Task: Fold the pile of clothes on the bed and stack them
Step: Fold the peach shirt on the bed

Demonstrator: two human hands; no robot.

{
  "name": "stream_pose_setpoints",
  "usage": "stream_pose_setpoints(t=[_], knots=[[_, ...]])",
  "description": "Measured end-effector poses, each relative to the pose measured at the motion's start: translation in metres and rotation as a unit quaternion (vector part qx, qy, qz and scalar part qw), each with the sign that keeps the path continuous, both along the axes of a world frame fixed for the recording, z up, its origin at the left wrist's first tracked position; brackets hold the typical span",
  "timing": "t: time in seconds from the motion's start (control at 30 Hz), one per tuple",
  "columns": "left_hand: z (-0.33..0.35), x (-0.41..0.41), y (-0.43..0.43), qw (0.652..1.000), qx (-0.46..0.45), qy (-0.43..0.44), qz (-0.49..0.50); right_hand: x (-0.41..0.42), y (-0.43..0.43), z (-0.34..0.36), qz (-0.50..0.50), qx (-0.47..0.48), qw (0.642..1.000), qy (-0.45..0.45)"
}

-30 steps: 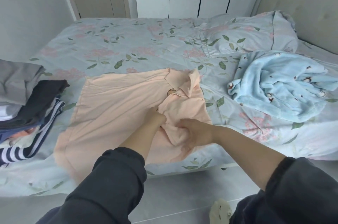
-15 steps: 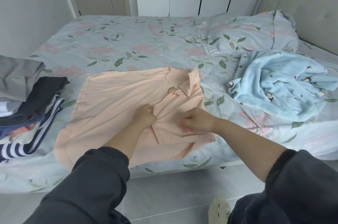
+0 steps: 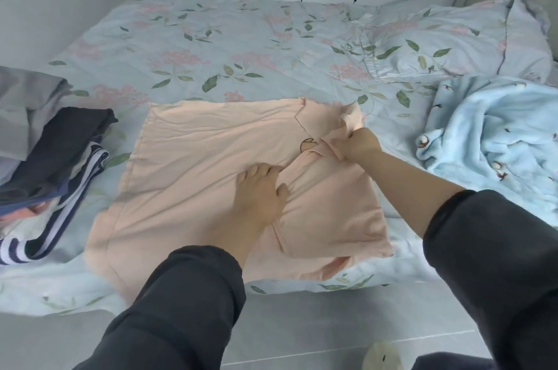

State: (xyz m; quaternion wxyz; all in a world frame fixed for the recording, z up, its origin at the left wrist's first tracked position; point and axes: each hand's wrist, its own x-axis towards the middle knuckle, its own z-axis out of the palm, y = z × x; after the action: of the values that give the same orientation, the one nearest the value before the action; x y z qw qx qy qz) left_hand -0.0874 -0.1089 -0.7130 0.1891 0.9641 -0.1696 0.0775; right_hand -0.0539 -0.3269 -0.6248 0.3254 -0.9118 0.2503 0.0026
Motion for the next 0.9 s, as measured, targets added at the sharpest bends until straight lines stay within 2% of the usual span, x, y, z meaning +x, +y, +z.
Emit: stream_pose_setpoints(t=[0.1,0.23,0.3,0.37,0.4,0.43,0.5,0.57,0.6,0.7,0.77,0.83,0.9], knots=[[0.000,0.005,-0.001,0.998,-0.051,-0.040,0.014,0.037,0.003,0.011,0.023,-0.029,0.999,-0.006],[-0.001,0.007,-0.003,0.993,-0.084,-0.078,0.032,0.086,0.024,0.035,0.051,0.025,0.997,-0.053],[-0.001,0.009,-0.002,0.993,-0.080,-0.082,0.035,0.103,0.037,0.042,0.101,0.115,0.984,-0.094],[-0.002,0.010,-0.002,0.993,-0.078,-0.083,0.042,0.110,0.048,0.044,0.133,0.312,0.936,-0.089],[-0.003,0.010,-0.002,0.992,-0.080,-0.082,0.045,0.110,0.051,0.042,0.124,0.380,0.913,-0.079],[-0.004,0.011,-0.003,0.992,-0.082,-0.080,0.048,0.110,0.051,0.038,0.113,0.403,0.904,-0.085],[-0.005,0.012,-0.002,0.992,-0.084,-0.076,0.051,0.098,0.050,0.025,0.094,0.306,0.938,-0.136],[-0.005,0.013,-0.002,0.993,-0.081,-0.074,0.051,0.075,0.043,0.004,0.122,0.133,0.970,-0.166],[-0.005,0.013,-0.002,0.993,-0.080,-0.075,0.050,0.061,0.038,-0.008,0.149,0.048,0.975,-0.159],[-0.002,0.011,-0.002,0.993,-0.086,-0.065,0.048,0.017,0.027,-0.038,0.198,-0.173,0.958,-0.118],[0.001,0.011,0.000,0.991,-0.114,-0.052,0.045,-0.008,0.024,-0.050,0.202,-0.267,0.937,-0.096],[0.006,0.009,0.003,0.984,-0.173,-0.008,0.052,-0.030,0.020,-0.058,0.217,-0.313,0.924,-0.044],[0.012,0.008,0.004,0.962,-0.251,0.079,0.078,-0.046,0.015,-0.064,0.241,-0.315,0.918,0.019]])
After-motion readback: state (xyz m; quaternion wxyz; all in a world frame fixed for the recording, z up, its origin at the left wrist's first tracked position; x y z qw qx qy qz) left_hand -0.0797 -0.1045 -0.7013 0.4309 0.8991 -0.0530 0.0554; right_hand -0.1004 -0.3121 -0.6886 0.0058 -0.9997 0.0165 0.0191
